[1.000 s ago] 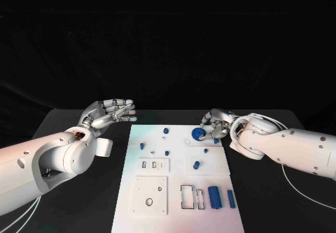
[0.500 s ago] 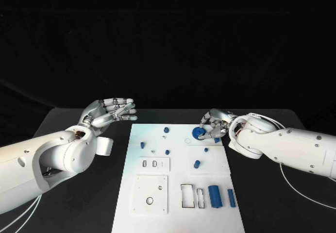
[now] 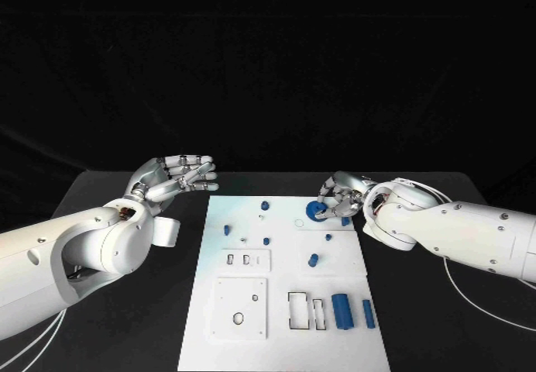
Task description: Assemble the parts on the task board
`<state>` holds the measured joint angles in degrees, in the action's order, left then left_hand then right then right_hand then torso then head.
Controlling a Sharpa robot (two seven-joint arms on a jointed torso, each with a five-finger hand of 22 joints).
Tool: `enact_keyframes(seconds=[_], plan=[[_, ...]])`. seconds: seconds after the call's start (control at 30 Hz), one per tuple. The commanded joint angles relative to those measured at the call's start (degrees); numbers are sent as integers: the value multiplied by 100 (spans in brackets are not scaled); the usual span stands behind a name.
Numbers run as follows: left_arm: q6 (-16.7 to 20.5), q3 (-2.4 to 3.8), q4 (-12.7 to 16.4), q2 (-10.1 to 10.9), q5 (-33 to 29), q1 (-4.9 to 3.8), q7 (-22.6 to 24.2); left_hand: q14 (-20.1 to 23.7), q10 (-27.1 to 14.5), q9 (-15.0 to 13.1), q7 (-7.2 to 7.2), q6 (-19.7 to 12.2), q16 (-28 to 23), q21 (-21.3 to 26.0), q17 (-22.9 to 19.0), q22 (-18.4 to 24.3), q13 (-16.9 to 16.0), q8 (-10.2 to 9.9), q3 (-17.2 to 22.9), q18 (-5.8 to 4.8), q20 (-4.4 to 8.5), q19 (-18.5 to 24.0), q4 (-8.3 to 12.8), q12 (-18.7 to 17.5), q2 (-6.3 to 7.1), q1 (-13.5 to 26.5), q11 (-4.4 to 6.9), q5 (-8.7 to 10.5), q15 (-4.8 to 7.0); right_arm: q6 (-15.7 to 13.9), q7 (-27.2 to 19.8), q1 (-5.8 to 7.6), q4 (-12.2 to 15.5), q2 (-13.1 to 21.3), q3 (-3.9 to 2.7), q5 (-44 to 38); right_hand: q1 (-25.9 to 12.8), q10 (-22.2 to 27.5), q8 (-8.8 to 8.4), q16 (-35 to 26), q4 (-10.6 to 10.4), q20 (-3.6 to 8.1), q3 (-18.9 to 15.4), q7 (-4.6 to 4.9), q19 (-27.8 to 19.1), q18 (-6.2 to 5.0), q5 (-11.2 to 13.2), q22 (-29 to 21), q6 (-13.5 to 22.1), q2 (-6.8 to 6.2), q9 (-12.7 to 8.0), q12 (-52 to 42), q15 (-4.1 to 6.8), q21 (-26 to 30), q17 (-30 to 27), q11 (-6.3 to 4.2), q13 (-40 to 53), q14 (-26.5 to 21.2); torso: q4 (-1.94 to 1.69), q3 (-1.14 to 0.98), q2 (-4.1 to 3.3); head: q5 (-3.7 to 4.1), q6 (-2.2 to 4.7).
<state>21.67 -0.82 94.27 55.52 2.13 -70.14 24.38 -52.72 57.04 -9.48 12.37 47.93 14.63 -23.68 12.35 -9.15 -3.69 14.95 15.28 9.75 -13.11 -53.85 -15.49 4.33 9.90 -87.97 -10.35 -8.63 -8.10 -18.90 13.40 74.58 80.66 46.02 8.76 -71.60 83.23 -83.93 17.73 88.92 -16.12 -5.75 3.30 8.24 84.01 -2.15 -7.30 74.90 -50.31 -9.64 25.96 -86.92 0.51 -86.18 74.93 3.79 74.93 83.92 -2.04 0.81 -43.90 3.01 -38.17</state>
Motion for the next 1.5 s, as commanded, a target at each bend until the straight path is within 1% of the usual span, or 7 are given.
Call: enact_keyframes(seconds=[0.03, 0.37, 0.43, 0.57, 1.0, 1.2, 1.5], plan=[[-117, 5, 7, -12, -18, -7, 16, 50, -6, 8, 59, -42, -43, -22, 8, 11, -6, -34, -5, 59, 2, -28, 42, -37, 17, -31, -16, 26, -3, 79, 75, -18, 4, -16, 6, -94, 14, -370, 30, 37, 1, -26, 51, -7, 254, 85, -37, 1075, -36, 45, -10, -21, -22, -38, 1257, -23, 1202, 553, 10, -3, 2, -11, -18], [-135, 5, 7, -9, -18, -7, -1, 51, -8, 9, 58, -43, -45, -23, 8, 11, -5, -35, -6, 59, 1, -28, 42, -40, 17, -31, -16, 26, -4, -104, 187, -54, 92, -40, 10, -671, 90, -414, 53, 43, 19, -7, 156, -41, 293, 100, -39, 1128, -169, 88, -28, -71, 2, -78, 1277, -52, 1256, 557, 4, -3, 8, -16, -39], [-136, 5, 6, -9, -18, -7, -3, 51, -8, 9, 58, -43, -45, -23, 8, 11, -5, -35, -6, 59, 1, -28, 42, -40, 17, -31, -16, 26, -4, -181, 186, -58, 114, -34, 10, -736, 204, -433, -14, 46, -20, 34, 543, -82, 306, 104, -57, 1150, -315, 100, -103, -90, 44, -91, 1284, -93, 1280, 558, 5, -3, 8, -19, -35], [-140, 5, 2, -9, -18, -7, -5, 51, -8, 9, 58, -43, -45, -23, 8, 11, -5, -35, -6, 59, 1, -28, 42, -40, 17, -31, -16, 26, -4, -359, 166, -63, 158, -23, 10, -824, 204, -463, -65, 49, -14, 60, 888, -117, 328, 113, -56, 1180, -467, 76, -162, -123, 72, -112, 1294, -125, 1316, 561, 5, -3, 8, -20, -29], [-158, 4, -27, -26, -18, -6, -13, 53, -14, 9, 55, -47, -51, -24, 11, 13, -5, -38, -6, 59, 1, -27, 47, -47, 15, -31, -18, 26, -5, -1087, 169, -45, 707, 23, -1, -1399, 20, -518, -134, 62, 1, 97, 1337, -164, 420, 147, -42, 1297, -667, -88, -223, -188, 109, -202, 1339, -167, 1387, 571, 11, -2, 13, -38, 35], [-176, 4, -41, -45, -18, -5, -19, 53, -14, 9, 55, -47, -51, -24, 11, 13, -5, -38, -6, 59, 1, -27, 47, -47, 15, -31, -18, 26, -5, -1119, 243, -44, 864, -240, -3, -1628, -10, -516, -141, 62, -1, 101, 1372, -167, 421, 147, -41, 1298, -681, -102, -227, -185, 113, -203, 1340, -171, 1384, 571, 8, -7, 5, -37, 54], [-200, 3, -48, -77, -18, -4, -34, 53, -14, 9, 55, -47, -51, -24, 11, 13, -5, -38, -6, 59, 1, -27, 47, -47, 15, -31, -18, 26, -5, -1098, 382, -110, 647, -798, 0, -1793, -37, -509, -155, 57, 0, 103, 1403, -166, 407, 142, -39, 1282, -679, -117, -233, -174, 113, -189, 1321, -172, 1373, 567, -17, 4, -5, -49, 63]])
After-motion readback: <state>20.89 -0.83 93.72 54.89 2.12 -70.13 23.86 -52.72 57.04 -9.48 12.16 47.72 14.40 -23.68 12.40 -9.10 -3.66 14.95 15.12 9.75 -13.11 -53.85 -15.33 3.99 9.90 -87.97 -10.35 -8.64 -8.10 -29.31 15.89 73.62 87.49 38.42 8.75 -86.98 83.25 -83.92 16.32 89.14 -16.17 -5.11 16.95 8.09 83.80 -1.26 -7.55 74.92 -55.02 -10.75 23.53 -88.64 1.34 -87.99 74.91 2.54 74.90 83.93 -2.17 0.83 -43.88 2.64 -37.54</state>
